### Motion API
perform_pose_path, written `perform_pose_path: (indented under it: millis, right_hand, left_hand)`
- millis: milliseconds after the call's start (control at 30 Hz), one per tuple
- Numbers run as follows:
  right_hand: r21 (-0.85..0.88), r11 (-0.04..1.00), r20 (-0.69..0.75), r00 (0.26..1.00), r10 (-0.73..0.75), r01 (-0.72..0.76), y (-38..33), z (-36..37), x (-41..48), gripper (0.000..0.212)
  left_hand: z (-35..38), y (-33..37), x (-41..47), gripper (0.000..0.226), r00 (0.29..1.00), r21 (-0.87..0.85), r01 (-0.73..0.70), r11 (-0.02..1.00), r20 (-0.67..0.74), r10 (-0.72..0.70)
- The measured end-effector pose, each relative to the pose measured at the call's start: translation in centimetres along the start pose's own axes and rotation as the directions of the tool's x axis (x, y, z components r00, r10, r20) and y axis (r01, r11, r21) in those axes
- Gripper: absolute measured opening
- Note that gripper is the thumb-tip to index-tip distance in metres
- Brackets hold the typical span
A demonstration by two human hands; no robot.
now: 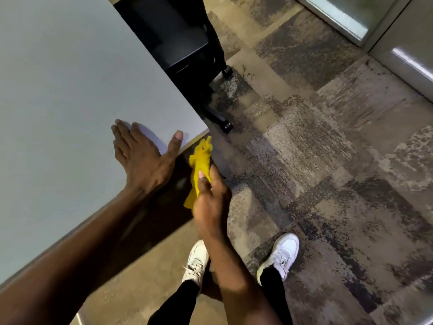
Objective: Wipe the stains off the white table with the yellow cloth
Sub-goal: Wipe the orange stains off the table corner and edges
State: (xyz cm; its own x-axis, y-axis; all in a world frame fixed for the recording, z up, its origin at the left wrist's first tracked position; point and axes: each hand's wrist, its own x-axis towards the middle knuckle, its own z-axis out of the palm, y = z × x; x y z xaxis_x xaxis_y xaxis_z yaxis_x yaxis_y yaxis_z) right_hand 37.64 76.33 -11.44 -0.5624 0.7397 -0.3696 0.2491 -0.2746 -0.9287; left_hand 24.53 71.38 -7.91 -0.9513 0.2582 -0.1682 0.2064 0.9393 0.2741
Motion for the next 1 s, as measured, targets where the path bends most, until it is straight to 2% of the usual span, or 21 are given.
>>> perform_pose_path:
  millis: [67,200,400,667,767,900,1000]
  right_hand:
    - [0.11,0.99,0.004,0.996,0.086,-0.086,0.5,-2.0,1.3,0.034]
    - [0.167,0.974,0.059,0.987,0.147,-0.155,0.0,-5.2,5.0,0.029]
    - [0.021,0.988,0.208,0.967,0.145,-0.153,-1.9,-7.6,10.3,0.038]
    - [0.024,0.959,0.329,0.908,0.258,-0.281,-1.8,-6.9,13.7,0.041]
    - [0.024,0.973,0.387,0.899,0.204,-0.231,-1.9,-6.0,14.6,0.043]
    - [-0.018,1.0,0.545,0.838,0.001,0.01,-3.1,-4.7,15.5,0.033]
    - [-0.039,0.999,0.582,0.813,0.0,0.028,-3.7,-4.3,15.3,0.034]
  left_hand:
    - [0.9,1.1,-0.4,0.124,0.999,-0.011,0.03,1.0,-0.014,-0.03]
    - [1.8,2.0,-0.4,0.126,0.996,0.003,0.092,0.996,0.002,-0.092]
    - [1.8,2.5,-0.3,0.125,0.99,0.1,0.124,0.987,0.053,-0.129]
    - [0.9,3.0,-0.1,0.122,0.97,0.153,0.124,0.98,0.19,-0.152]
    - [1.0,2.7,-0.1,0.126,0.968,0.164,0.122,0.979,0.197,-0.154]
    - [1.3,2.6,0.1,0.124,0.973,0.159,0.122,0.98,0.175,-0.15]
    - [1.3,2.4,0.1,0.126,0.974,0.167,0.113,0.979,0.175,-0.142]
